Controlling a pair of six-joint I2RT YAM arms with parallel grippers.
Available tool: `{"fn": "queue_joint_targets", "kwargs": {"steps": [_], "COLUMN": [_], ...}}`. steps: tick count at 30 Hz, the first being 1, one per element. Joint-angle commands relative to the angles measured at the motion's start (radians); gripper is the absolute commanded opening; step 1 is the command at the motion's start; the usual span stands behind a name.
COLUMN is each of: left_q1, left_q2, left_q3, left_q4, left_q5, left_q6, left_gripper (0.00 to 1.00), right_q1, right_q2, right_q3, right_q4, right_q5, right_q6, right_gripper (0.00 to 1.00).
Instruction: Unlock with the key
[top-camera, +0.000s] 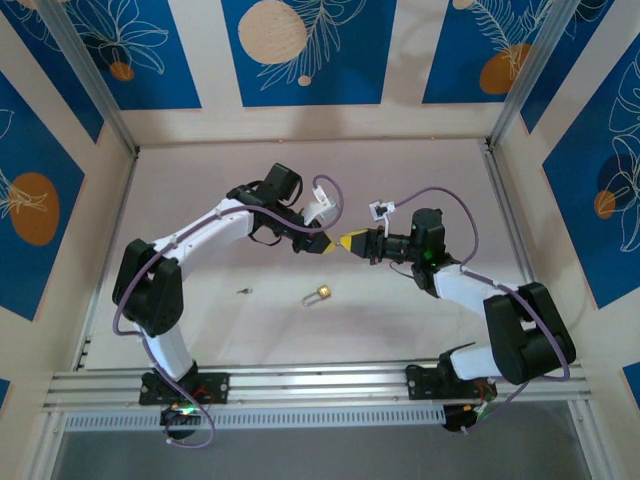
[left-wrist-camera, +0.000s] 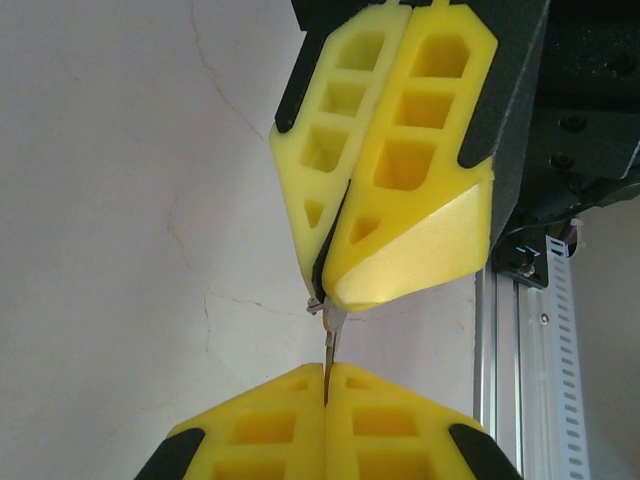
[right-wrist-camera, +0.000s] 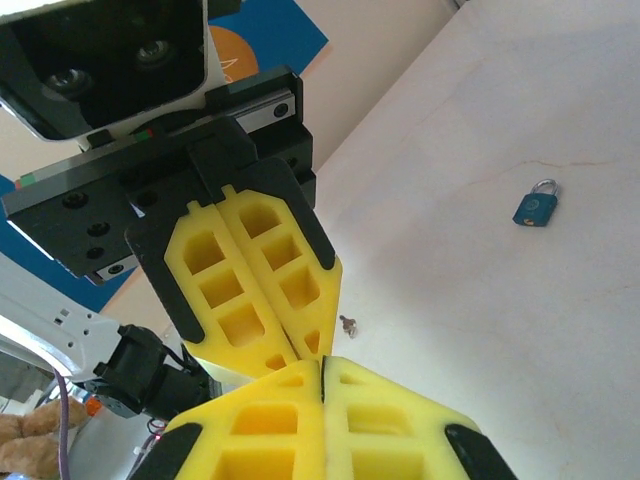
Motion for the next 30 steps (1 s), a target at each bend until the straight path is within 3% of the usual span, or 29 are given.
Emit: {"fn": "queue_joint_targets", "kwargs": {"steps": [1, 6, 8, 11, 12, 20, 27, 30], "left_q1": [0.013, 0.013, 0.013, 0.016, 0.019, 0.031, 0.036, 0.085], "left_q2": [0.001, -0.025, -0.05, -0.107, -0.13, -0.254, -0.383, -0.348], "left_q3": [-0.008, -0.041, -0.068, -0.115, -0.136, -0.329, -0.785, -0.771], "left_q4": [0.045, 0.083, 0.102, 0.13, 0.152, 0.436, 1.282, 1.336], "left_q5": [-0.032, -0.107, -0.142, -0.231, -0.254, -0.391, -0.624, -0.431], "left_q6": [-0.013, -0.02, -0.007, 0.012, 0.011, -0.088, -0.36, -0.449], "left_gripper": [0.08, 0.36, 0.59, 0.76, 0.98, 1.0, 1.0, 1.0], "right_q1": [0.028, 0.031, 0.031, 0.03, 0.03, 0.036, 0.041, 0.04], "right_q2": [-0.042, -0.069, -0.078, -0.084, -0.088, -0.099, -0.117, -0.119], "right_q3": [0.01, 0.013, 0.015, 0.022, 0.023, 0.027, 0.052, 0.057], "right_q4": [-0.06, -0.103, -0.117, -0.136, -0.142, -0.187, -0.234, -0.237], "right_q5": [-0.006, 0.04, 0.051, 0.055, 0.06, 0.123, 0.132, 0.123], "right_q6": [-0.036, -0.052, -0.058, -0.064, -0.066, -0.081, -0.103, -0.103], "right_gripper": [0.0, 0.0, 0.0, 0.0, 0.0, 0.0, 0.0, 0.0]}}
